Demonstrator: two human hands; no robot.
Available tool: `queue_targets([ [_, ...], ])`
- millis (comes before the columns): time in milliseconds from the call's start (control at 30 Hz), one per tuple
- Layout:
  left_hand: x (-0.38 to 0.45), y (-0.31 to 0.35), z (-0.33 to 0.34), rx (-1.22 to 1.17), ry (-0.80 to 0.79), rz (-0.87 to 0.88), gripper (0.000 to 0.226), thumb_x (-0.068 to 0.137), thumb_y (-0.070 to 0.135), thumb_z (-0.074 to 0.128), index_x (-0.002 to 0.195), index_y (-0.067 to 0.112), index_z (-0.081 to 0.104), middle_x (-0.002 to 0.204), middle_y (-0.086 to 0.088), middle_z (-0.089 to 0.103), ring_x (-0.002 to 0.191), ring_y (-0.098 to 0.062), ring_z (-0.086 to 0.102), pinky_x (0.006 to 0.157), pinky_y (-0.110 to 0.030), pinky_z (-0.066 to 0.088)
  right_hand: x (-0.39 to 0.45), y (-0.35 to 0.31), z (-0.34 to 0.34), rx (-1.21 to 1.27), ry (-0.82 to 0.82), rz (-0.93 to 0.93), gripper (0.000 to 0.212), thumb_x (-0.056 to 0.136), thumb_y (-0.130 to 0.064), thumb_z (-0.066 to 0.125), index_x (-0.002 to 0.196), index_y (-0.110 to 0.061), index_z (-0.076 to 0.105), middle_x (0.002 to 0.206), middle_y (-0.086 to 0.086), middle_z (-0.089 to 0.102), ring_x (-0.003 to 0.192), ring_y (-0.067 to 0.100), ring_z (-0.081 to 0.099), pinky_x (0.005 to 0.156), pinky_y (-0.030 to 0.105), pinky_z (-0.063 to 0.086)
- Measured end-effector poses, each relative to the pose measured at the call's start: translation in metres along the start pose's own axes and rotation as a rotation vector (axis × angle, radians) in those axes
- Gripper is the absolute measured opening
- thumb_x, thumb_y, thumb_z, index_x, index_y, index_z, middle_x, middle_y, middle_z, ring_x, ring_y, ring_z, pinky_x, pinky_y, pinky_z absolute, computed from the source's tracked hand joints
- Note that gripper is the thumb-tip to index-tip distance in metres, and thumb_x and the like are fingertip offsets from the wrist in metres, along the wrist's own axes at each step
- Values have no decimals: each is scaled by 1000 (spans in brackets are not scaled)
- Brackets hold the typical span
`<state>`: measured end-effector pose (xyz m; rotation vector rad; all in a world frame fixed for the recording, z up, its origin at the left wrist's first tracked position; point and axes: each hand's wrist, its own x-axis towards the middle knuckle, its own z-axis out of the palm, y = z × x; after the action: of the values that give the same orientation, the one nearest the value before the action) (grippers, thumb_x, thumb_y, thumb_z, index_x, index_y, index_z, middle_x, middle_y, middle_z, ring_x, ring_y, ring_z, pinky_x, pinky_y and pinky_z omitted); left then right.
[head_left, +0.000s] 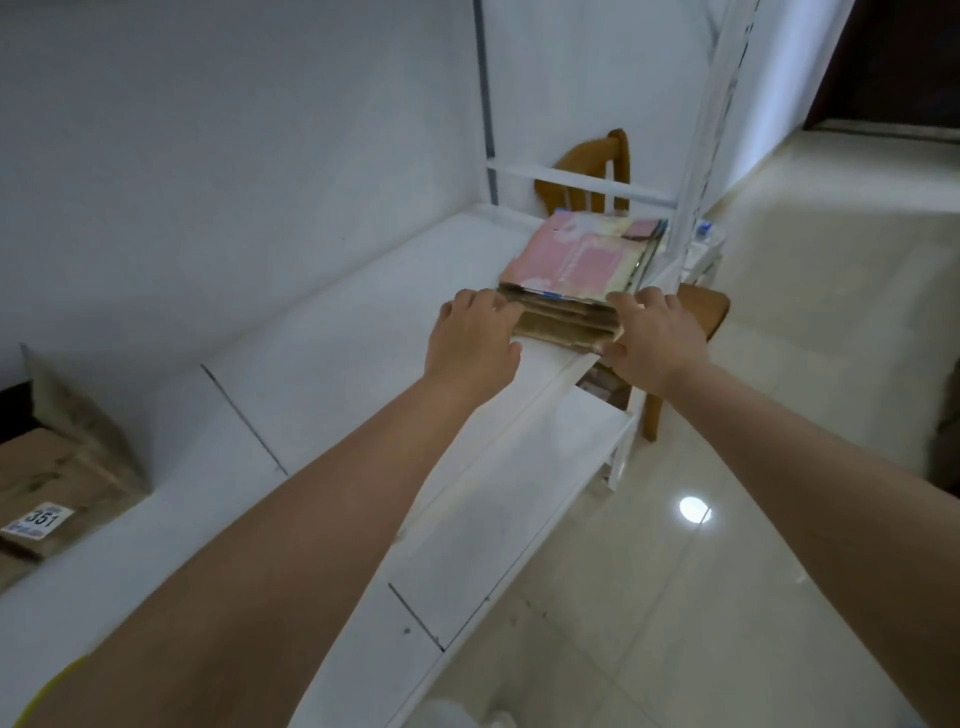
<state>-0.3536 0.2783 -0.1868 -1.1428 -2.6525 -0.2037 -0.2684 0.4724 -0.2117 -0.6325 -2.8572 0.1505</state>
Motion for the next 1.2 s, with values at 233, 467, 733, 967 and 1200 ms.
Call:
queue_targets([
  [233, 47, -4, 30, 27, -1, 3, 39, 93, 28, 54, 130, 16, 53, 134, -6, 50, 122, -28, 42, 101, -37, 36, 61, 12, 31, -50, 11, 12, 56, 92, -43, 59, 139, -19, 40, 135, 16, 47, 124, 36, 43, 95, 46, 43],
  [467, 80, 7, 69, -23, 37, -80, 41, 93, 30, 54, 133, 20, 52, 134, -4, 49, 123, -28, 41, 102, -37, 33, 112, 29, 60, -142, -45, -118, 77, 86, -46, 65, 144, -19, 21, 155, 15, 18, 145, 38, 11, 113, 51, 26],
  [733, 112, 13, 87, -20, 54, -137, 40, 98, 36, 48, 134, 21, 54, 131, -7, 55, 120, -27, 45, 98, -38, 38, 136, 56, 52, -22, 27, -193, 47, 99, -27, 48, 143, -14, 35, 147, 10, 42, 141, 29, 31, 100, 44, 44],
  [967, 157, 43, 67, -951, 88, -487, 59, 98, 59, 32, 125, 14, 57, 119, -7, 64, 110, -25, 59, 89, -32, 47, 128, 78, 38, 72, 120, -219, 57, 101, -18, 47, 152, -18, 22, 159, 8, 25, 148, 26, 19, 103, 46, 45],
  [1200, 168, 55, 58, -1668, 319, -724, 22, 97, 6, 49, 115, 7, 61, 110, -13, 68, 96, -25, 67, 81, -36, 59, 108, 98, 24, 75, 56, -353, 97, 84, -73, 28, 155, -12, 6, 163, 7, 5, 150, 21, 0, 120, 38, 10],
])
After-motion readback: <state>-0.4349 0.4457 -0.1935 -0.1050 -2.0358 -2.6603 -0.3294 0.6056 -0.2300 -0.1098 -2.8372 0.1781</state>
